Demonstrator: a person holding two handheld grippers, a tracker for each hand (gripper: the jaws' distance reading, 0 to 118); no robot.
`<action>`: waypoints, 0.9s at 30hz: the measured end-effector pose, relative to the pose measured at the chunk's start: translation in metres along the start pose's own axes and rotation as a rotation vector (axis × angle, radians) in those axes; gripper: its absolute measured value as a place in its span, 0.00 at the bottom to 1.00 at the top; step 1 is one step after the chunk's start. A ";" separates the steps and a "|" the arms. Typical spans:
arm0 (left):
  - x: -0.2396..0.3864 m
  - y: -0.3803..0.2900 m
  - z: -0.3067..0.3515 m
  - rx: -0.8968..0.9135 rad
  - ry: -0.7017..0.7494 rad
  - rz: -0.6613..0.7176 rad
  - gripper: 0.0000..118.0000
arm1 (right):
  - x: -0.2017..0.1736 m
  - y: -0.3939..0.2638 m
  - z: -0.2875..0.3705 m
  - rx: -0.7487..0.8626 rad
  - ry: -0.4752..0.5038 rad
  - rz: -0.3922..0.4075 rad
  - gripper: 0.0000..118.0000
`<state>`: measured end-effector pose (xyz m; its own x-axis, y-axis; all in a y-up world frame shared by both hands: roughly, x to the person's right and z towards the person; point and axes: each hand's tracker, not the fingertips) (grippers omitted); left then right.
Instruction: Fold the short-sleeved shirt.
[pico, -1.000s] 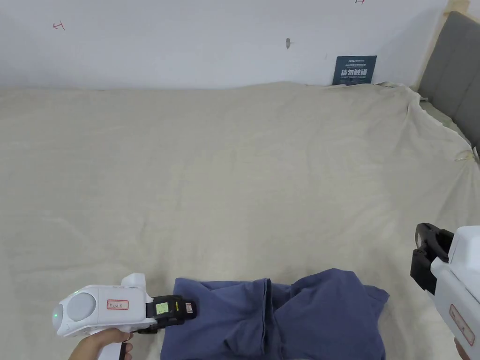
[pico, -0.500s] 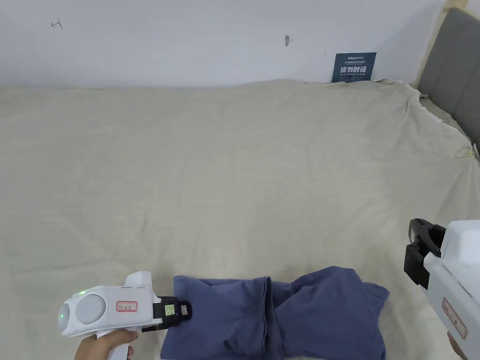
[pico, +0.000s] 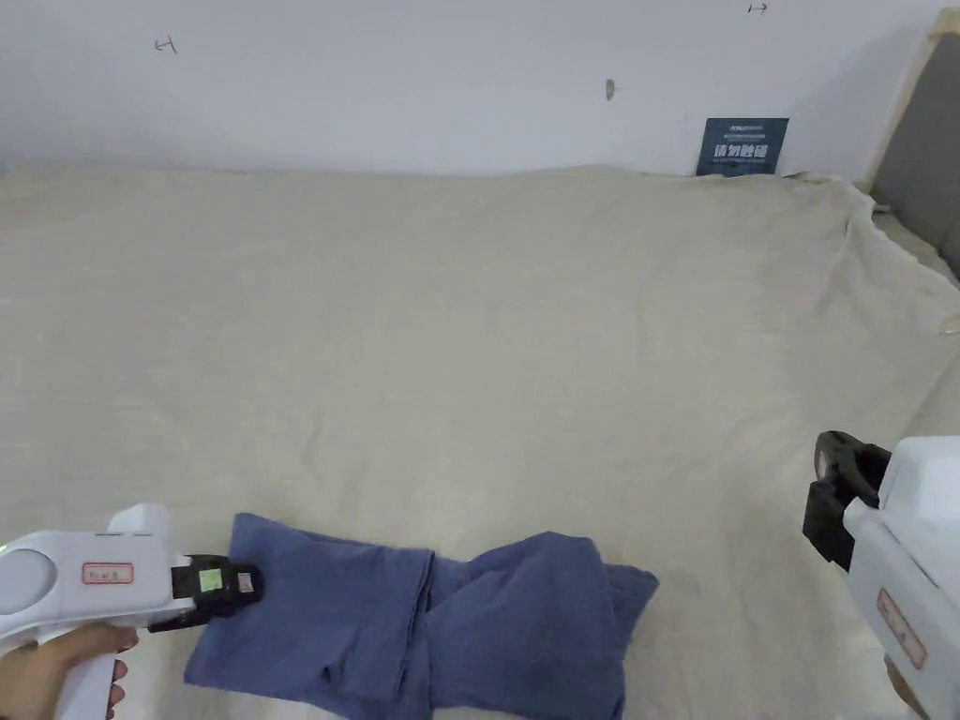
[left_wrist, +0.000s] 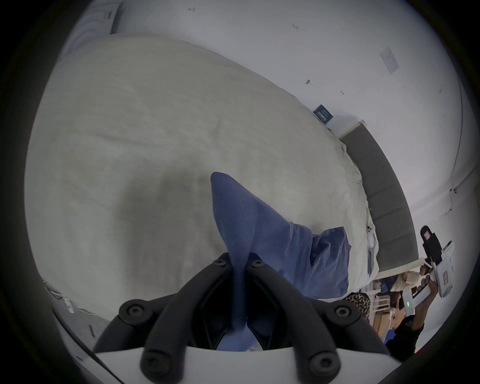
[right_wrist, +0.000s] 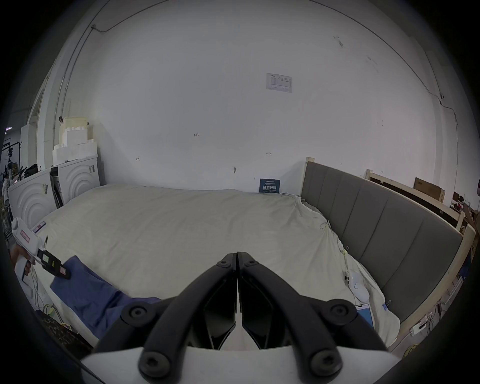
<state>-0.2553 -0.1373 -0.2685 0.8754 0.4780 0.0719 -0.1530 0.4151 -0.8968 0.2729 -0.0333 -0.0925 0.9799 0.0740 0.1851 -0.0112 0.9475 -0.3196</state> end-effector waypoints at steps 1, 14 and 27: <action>0.000 0.000 0.004 0.002 0.009 0.007 0.06 | 0.000 0.000 0.000 0.000 0.002 -0.001 0.00; 0.137 -0.003 -0.015 -0.062 -0.104 -0.143 0.06 | 0.006 0.003 0.011 0.020 0.006 -0.028 0.00; 0.255 -0.058 -0.150 -0.252 -0.038 -0.336 0.06 | 0.026 -0.007 0.017 0.012 -0.029 -0.042 0.00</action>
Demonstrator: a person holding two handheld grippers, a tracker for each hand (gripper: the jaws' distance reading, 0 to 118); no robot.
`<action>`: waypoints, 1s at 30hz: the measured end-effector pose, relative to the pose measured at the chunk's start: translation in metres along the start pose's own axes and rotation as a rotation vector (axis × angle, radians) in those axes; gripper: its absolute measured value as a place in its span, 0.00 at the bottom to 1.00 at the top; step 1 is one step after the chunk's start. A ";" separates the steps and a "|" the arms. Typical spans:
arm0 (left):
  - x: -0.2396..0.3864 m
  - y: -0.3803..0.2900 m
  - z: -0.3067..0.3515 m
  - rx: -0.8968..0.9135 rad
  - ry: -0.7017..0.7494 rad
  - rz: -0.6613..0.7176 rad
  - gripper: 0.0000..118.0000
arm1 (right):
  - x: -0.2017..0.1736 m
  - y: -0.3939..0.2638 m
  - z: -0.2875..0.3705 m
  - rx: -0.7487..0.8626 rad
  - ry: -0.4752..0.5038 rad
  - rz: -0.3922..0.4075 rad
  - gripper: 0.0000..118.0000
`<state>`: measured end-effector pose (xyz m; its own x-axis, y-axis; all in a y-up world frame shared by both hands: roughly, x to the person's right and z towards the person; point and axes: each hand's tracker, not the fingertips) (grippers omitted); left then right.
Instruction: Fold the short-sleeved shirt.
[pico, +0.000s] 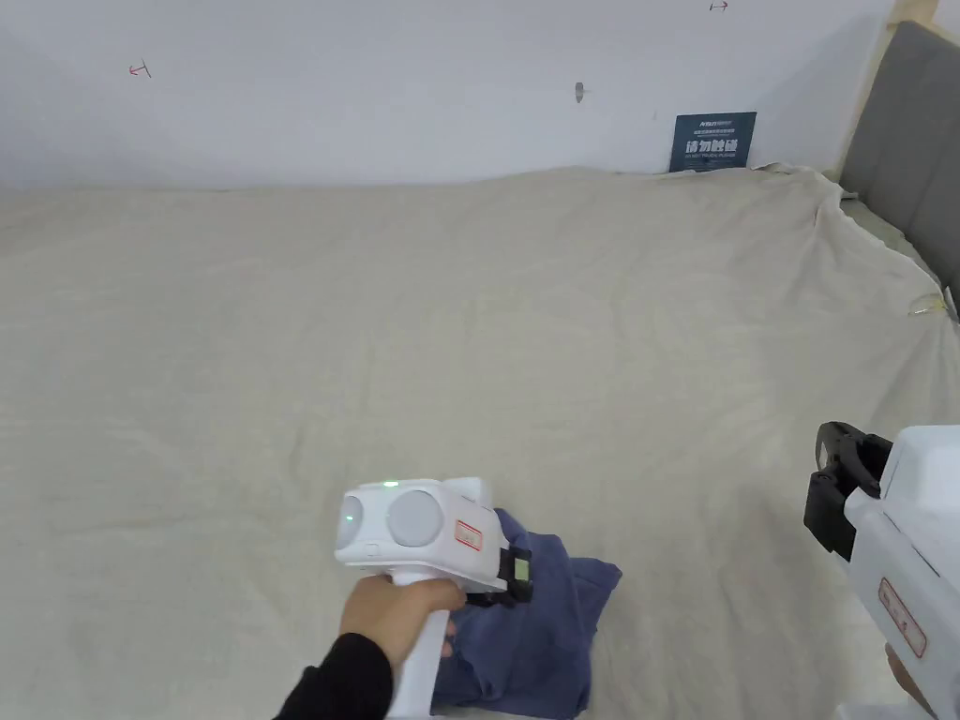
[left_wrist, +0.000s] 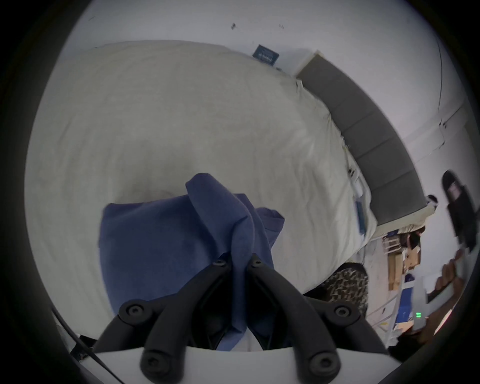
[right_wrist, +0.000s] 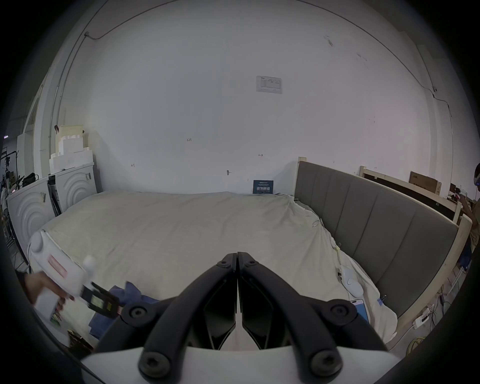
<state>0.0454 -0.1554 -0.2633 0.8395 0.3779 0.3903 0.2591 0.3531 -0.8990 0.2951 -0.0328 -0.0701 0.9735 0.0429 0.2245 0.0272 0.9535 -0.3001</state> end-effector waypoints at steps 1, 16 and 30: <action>0.005 -0.002 -0.010 -0.007 0.024 -0.015 0.06 | 0.001 -0.001 0.000 -0.002 -0.002 -0.001 0.00; 0.033 -0.006 0.003 0.102 -0.057 0.028 0.80 | 0.009 -0.004 0.002 -0.016 -0.022 -0.008 0.00; -0.010 -0.025 0.054 0.464 0.247 -0.106 0.42 | 0.004 0.006 0.009 0.013 -0.014 -0.007 0.00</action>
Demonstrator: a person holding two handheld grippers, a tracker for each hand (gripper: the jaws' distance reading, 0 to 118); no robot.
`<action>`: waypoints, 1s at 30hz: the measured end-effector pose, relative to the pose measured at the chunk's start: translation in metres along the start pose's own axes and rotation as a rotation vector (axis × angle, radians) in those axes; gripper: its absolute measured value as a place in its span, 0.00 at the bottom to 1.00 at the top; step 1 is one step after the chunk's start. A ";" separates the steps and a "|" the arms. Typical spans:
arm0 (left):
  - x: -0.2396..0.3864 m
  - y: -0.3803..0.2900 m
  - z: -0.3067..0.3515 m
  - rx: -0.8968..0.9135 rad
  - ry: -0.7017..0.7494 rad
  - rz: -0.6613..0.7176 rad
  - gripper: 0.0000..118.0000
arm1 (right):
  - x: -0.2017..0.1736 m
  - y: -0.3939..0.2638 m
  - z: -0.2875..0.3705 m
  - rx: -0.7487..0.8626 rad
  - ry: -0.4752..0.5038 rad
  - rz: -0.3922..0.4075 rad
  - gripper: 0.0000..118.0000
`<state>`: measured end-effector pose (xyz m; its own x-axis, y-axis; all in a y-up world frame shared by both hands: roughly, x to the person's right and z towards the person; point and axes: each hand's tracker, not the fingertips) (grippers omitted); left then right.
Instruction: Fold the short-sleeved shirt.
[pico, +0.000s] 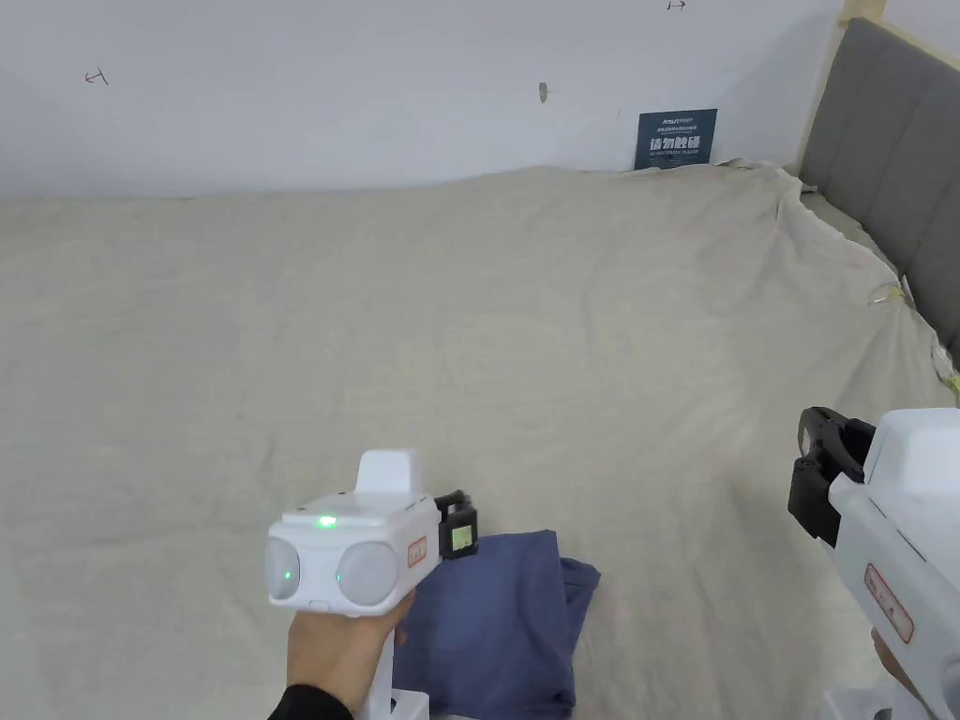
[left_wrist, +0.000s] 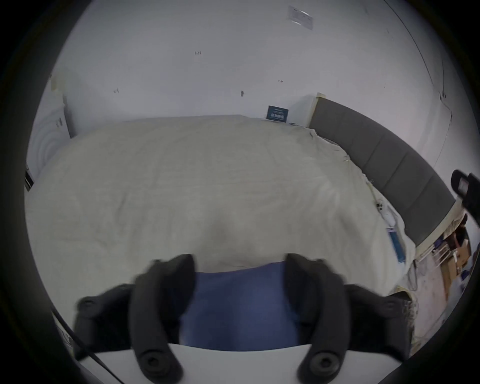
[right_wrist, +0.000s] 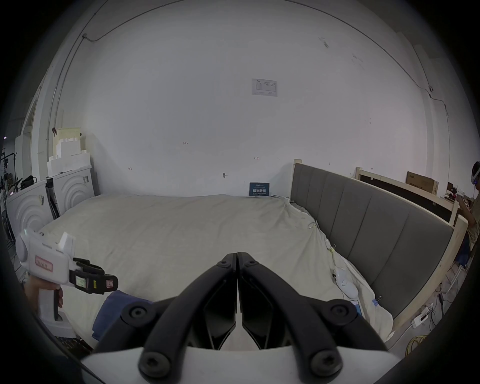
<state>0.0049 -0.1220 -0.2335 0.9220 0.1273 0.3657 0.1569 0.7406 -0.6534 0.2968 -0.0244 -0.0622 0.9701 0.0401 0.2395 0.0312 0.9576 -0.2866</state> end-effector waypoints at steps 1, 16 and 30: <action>-0.003 -0.010 -0.005 0.029 -0.014 -0.001 0.23 | 0.000 -0.001 0.000 -0.002 0.000 0.000 0.00; 0.062 -0.098 -0.060 -0.006 -0.113 -0.110 0.00 | 0.011 -0.013 -0.002 -0.041 -0.019 -0.007 0.00; 0.093 -0.104 -0.069 -0.005 -0.199 -0.097 0.00 | 0.025 -0.015 0.000 -0.058 -0.056 -0.013 0.00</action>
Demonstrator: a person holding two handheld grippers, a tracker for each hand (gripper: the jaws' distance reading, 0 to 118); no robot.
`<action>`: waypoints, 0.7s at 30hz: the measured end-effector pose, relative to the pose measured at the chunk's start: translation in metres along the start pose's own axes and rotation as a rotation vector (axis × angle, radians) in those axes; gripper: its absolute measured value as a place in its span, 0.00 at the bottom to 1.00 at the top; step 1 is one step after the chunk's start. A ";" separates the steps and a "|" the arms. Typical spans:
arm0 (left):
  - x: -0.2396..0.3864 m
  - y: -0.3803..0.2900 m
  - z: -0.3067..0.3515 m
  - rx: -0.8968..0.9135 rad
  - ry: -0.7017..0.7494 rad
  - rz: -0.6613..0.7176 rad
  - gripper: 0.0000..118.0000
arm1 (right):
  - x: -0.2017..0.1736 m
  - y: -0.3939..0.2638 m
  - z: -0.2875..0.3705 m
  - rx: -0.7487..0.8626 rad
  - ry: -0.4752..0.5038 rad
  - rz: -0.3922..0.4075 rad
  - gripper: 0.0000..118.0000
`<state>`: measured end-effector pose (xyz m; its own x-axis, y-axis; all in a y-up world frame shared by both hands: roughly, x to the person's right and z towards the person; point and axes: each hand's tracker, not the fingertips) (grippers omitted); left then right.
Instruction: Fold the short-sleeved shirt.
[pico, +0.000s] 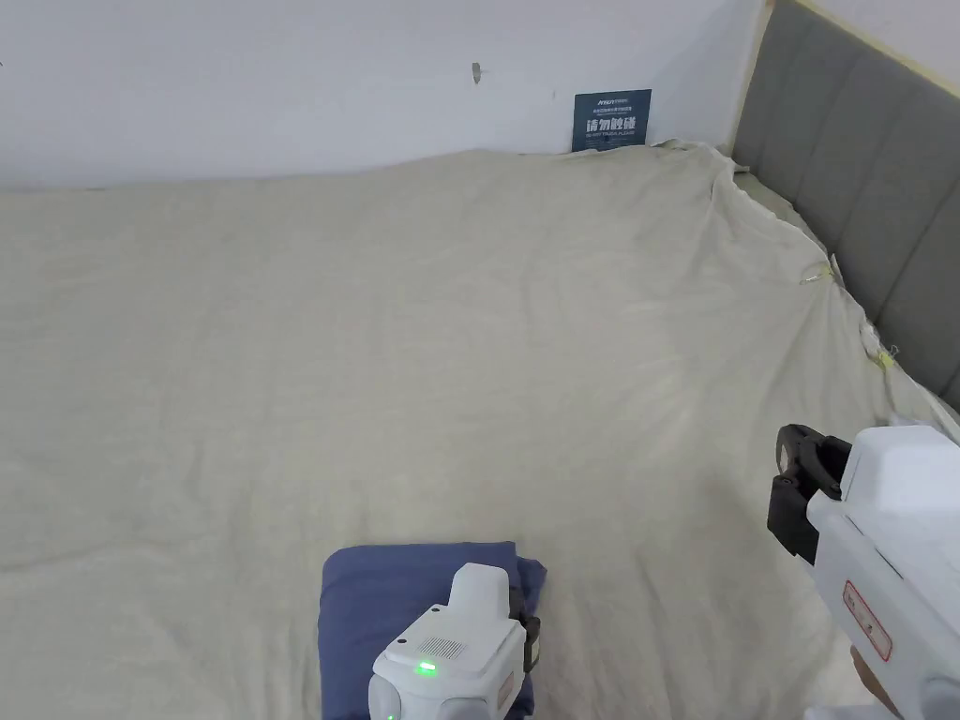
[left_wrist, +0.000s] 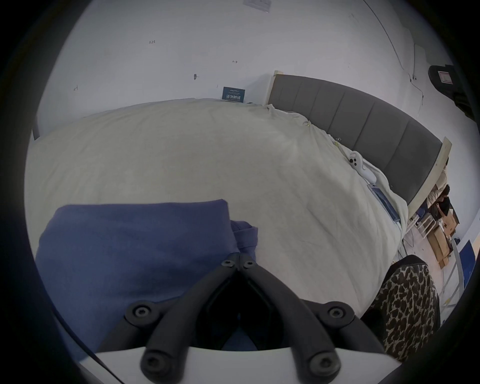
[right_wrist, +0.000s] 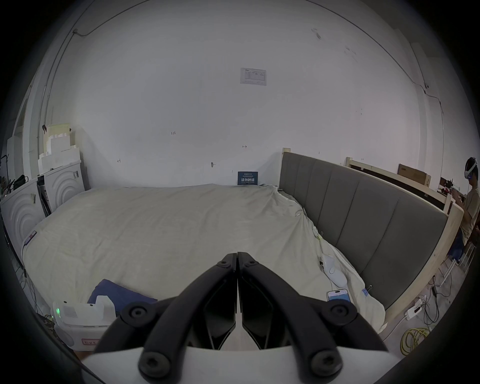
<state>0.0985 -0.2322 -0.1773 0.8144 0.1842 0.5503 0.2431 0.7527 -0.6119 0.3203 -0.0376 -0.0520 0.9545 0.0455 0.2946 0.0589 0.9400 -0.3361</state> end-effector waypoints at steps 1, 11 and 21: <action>-0.001 0.003 0.005 0.032 0.000 0.006 0.00 | 0.000 0.001 0.000 0.003 0.000 0.000 0.00; -0.028 0.079 0.103 0.319 0.044 0.001 0.00 | -0.023 0.028 0.016 0.080 0.036 0.015 0.00; -0.080 0.131 0.189 0.539 0.231 -0.017 0.00 | -0.054 0.046 0.018 0.165 0.089 0.033 0.00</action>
<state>-0.0341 -0.0286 -0.1942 0.9212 0.0727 0.3823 0.0036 0.9807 -0.1953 0.2659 0.0095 -0.0671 0.9776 0.0543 0.2034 -0.0149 0.9815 -0.1908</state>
